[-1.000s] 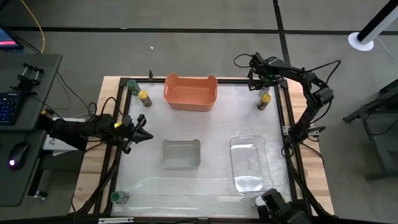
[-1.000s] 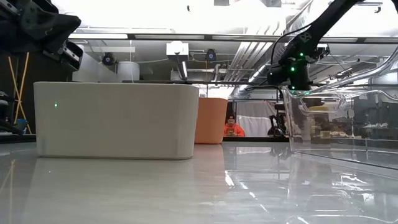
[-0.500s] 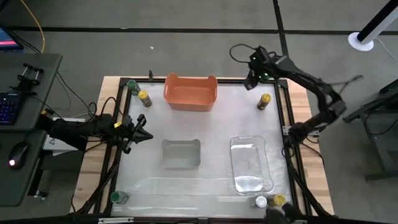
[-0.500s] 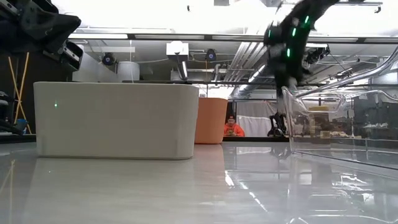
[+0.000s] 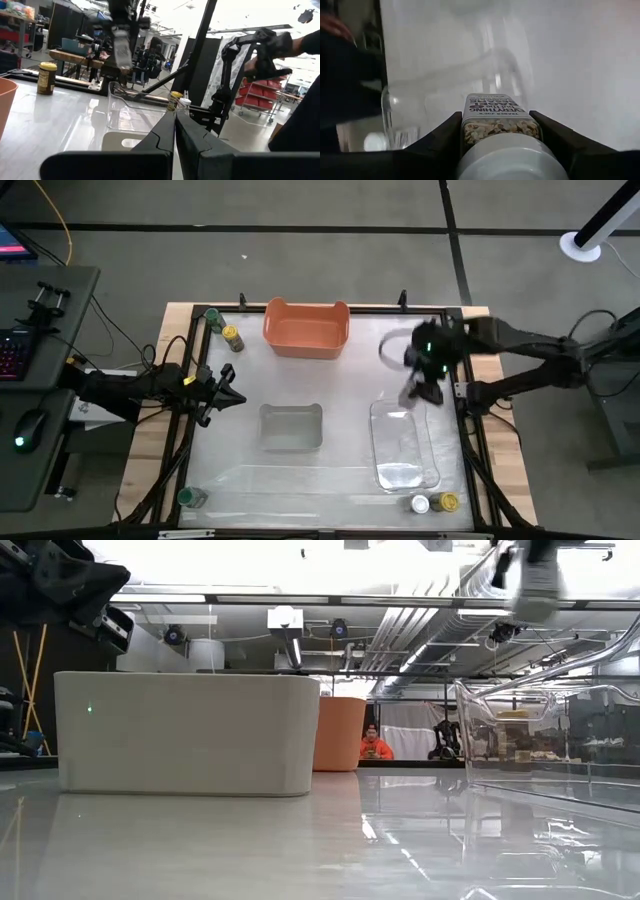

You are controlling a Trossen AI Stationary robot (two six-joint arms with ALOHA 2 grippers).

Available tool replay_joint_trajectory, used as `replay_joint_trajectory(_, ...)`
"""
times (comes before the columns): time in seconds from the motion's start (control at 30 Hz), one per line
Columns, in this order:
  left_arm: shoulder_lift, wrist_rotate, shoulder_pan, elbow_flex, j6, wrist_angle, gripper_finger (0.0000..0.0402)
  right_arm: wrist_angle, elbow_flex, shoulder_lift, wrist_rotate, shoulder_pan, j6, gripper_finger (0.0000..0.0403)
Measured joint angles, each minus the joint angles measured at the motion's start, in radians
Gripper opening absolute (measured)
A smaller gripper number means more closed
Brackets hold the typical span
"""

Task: Sort spices by type
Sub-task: Put the top white seasoning bottle into the transparent bin

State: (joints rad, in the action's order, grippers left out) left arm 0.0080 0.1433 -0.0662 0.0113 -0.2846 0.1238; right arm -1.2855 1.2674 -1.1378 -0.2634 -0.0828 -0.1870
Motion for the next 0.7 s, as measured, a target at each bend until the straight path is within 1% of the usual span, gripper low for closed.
replay_joint_trajectory(0.13,0.0,0.0,0.0,0.0,0.0,0.0,0.0003,0.044,-0.084,-0.023,0.058,0.181,-0.124,0.0194)
replay_joint_trajectory(0.2,0.0,0.0,0.0,0.0,0.0,0.0,0.0003,0.094,-0.143,-0.042,0.073,0.247,-0.158,0.0194)
replay_joint_trajectory(0.27,0.0,0.0,0.0,0.0,0.0,0.0,0.0003,0.131,-0.207,-0.063,0.093,0.291,-0.174,0.0194)
replay_joint_trajectory(0.43,0.0,0.0,0.0,0.0,0.0,0.0,0.0003,0.252,-0.341,-0.097,0.159,0.316,-0.174,0.0194)
replay_joint_trajectory(0.57,0.0,0.0,0.0,0.0,0.0,0.0,0.0003,0.351,-0.414,-0.101,0.172,0.315,-0.171,0.0194)
replay_joint_trajectory(0.63,0.0,0.0,0.0,0.0,0.0,0.0,0.0003,0.368,-0.445,-0.101,0.174,0.316,-0.167,0.0194)
replay_joint_trajectory(0.7,0.0,0.0,0.0,0.0,0.0,0.0,0.0003,0.37,-0.463,-0.101,0.2,0.316,-0.146,0.0194)
